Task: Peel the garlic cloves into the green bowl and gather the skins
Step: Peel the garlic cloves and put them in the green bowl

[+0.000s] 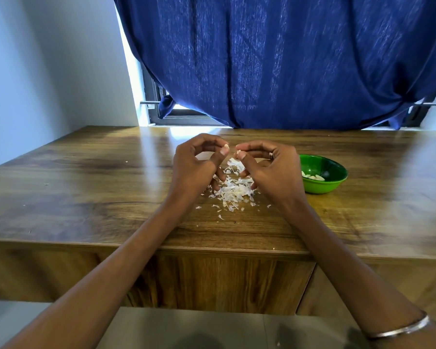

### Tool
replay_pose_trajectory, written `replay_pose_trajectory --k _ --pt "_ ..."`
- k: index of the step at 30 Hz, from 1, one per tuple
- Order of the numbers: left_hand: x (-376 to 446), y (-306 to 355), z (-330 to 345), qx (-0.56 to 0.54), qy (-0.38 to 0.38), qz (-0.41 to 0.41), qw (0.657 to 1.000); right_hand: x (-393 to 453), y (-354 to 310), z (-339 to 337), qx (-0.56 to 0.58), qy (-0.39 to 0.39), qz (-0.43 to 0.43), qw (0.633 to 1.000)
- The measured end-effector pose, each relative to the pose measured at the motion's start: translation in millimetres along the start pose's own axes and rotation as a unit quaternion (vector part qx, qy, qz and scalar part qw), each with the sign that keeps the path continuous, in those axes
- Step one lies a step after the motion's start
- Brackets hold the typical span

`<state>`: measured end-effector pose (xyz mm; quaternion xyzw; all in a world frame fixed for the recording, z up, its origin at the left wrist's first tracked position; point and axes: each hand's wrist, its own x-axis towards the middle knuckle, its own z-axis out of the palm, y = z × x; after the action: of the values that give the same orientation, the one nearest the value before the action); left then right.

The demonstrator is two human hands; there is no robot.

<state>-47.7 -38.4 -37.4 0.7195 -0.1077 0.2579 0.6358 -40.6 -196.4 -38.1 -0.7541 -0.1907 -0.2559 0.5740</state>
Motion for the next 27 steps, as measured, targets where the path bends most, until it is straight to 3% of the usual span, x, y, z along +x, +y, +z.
replay_pose_trajectory --k 6,13,19,27 --pt "2 -2 -3 -0.039 -0.014 -0.047 0.998 1 0 -1 -0.005 -0.014 0.017 1.0" --pt "2 0 -3 -0.051 -0.018 -0.07 0.996 0 8 3 -0.121 -0.056 -0.002 0.991" --pt "2 -2 -3 -0.055 -0.016 -0.076 0.995 1 4 3 -0.093 -0.037 -0.013 0.995" --pt "1 1 -3 -0.027 -0.003 -0.066 0.997 1 -2 0 0.004 -0.068 0.03 0.997"
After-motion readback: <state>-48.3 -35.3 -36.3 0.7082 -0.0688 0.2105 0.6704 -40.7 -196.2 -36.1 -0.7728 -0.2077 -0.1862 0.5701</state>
